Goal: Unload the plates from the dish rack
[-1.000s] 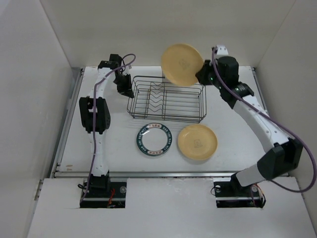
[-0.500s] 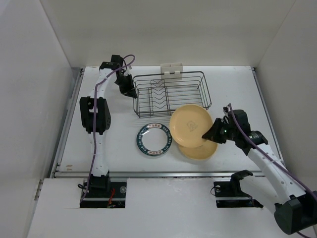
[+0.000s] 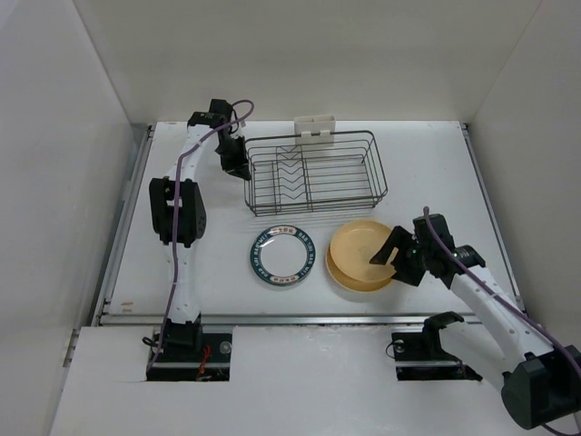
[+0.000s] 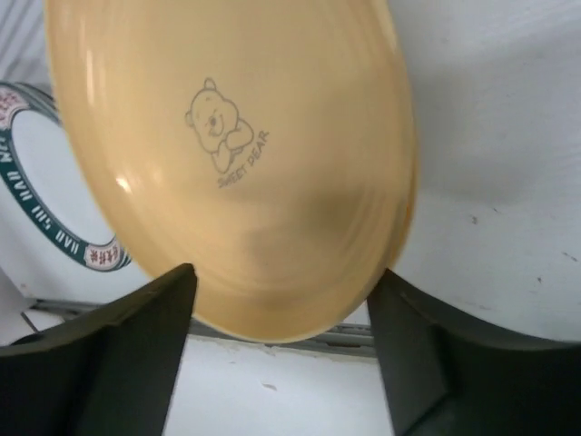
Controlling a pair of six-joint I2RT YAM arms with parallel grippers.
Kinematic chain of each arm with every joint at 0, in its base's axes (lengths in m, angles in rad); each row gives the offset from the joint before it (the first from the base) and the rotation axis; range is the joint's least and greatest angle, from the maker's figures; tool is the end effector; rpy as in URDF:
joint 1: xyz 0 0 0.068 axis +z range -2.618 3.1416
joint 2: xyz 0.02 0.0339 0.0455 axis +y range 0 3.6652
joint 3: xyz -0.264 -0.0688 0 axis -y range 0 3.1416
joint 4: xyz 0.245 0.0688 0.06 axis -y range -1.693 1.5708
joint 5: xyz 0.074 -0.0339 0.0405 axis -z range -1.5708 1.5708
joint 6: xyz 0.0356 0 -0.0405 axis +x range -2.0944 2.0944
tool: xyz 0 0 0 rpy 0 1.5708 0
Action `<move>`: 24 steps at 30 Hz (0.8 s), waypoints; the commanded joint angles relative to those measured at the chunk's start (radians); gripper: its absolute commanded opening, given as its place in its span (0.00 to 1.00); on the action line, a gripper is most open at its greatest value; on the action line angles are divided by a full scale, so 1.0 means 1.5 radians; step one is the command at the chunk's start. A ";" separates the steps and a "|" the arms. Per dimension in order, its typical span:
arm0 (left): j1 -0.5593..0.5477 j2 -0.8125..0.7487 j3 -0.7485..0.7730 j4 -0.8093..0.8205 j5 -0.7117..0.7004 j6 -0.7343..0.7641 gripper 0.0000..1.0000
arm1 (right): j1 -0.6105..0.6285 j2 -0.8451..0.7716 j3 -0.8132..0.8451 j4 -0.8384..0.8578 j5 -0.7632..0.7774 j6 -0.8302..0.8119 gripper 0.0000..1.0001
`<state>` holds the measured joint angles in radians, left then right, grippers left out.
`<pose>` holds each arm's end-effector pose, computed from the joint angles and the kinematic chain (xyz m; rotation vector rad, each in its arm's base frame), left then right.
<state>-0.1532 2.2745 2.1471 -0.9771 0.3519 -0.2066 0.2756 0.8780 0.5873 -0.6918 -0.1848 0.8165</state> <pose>0.4821 -0.0869 0.2472 0.0417 2.6894 -0.5843 0.1558 0.0509 0.2132 0.6393 2.5859 0.6297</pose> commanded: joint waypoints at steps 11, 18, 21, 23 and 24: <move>-0.008 -0.001 0.017 0.018 -0.016 0.028 0.00 | -0.004 0.071 0.053 -0.106 0.118 0.028 1.00; -0.008 -0.017 0.017 0.018 -0.016 0.066 0.00 | 0.004 0.065 0.102 -0.085 0.157 0.034 1.00; -0.008 -0.036 0.023 0.018 -0.033 0.092 0.16 | 0.012 0.044 0.178 -0.085 0.218 0.041 1.00; -0.008 -0.055 0.035 0.018 -0.052 0.113 0.30 | 0.012 0.044 0.229 -0.098 0.268 0.031 1.00; -0.008 -0.062 0.035 0.018 -0.059 0.113 0.46 | 0.012 0.044 0.282 -0.106 0.324 0.025 1.00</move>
<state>-0.1585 2.2742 2.1498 -0.9627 0.3115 -0.1036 0.2832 0.9726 0.8467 -0.8474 0.1101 0.8604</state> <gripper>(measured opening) 0.368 0.998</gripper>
